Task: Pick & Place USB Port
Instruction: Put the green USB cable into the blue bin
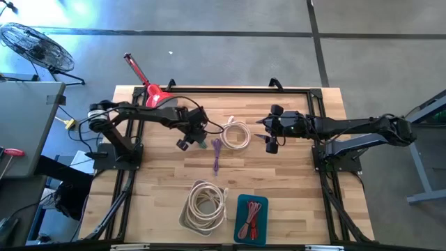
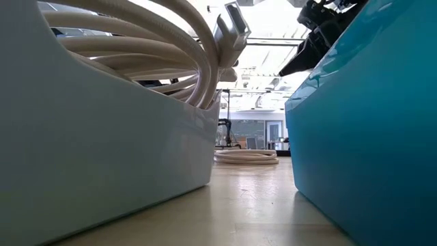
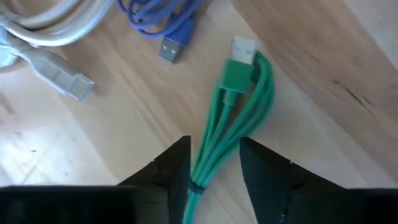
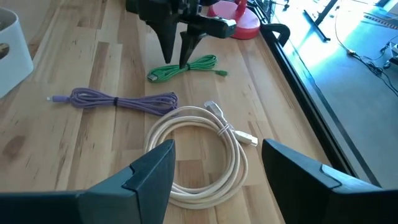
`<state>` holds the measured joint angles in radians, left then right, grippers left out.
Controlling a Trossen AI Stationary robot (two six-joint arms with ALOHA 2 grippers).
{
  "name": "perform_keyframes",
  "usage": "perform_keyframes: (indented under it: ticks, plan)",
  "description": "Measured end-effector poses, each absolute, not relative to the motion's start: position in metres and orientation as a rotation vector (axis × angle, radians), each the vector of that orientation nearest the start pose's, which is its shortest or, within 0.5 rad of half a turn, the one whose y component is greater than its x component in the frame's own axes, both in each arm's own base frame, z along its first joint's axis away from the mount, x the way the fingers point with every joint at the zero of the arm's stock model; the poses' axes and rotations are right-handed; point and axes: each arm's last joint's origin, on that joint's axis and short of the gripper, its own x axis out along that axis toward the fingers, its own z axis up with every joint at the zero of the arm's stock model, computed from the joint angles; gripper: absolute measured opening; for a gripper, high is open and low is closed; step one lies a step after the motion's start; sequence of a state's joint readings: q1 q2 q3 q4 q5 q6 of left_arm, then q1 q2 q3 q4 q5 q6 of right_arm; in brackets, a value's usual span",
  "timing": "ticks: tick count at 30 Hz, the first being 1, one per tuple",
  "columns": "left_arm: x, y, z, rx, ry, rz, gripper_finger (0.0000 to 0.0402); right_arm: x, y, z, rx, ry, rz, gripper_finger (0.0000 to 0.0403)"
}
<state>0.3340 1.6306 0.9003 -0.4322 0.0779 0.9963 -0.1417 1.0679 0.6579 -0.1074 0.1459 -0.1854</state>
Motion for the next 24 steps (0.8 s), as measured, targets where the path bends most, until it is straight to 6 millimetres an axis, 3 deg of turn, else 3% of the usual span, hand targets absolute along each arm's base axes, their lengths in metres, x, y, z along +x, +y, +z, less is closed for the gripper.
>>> perform_keyframes:
  ticks: [10,18,24]
  plan:
    - [0.287,0.097,0.13,0.577,1.2,-0.415,0.0084,0.224,-0.036,0.241,-0.174,0.564,-0.224,0.0232]
    - [0.289,0.098,0.126,0.608,1.217,-0.398,0.0012,0.233,-0.037,0.227,-0.18,0.626,-0.216,0.0232]
    - [0.292,0.095,0.127,0.595,1.238,-0.337,0.0006,0.242,-0.039,0.215,-0.198,0.661,-0.205,0.0232]
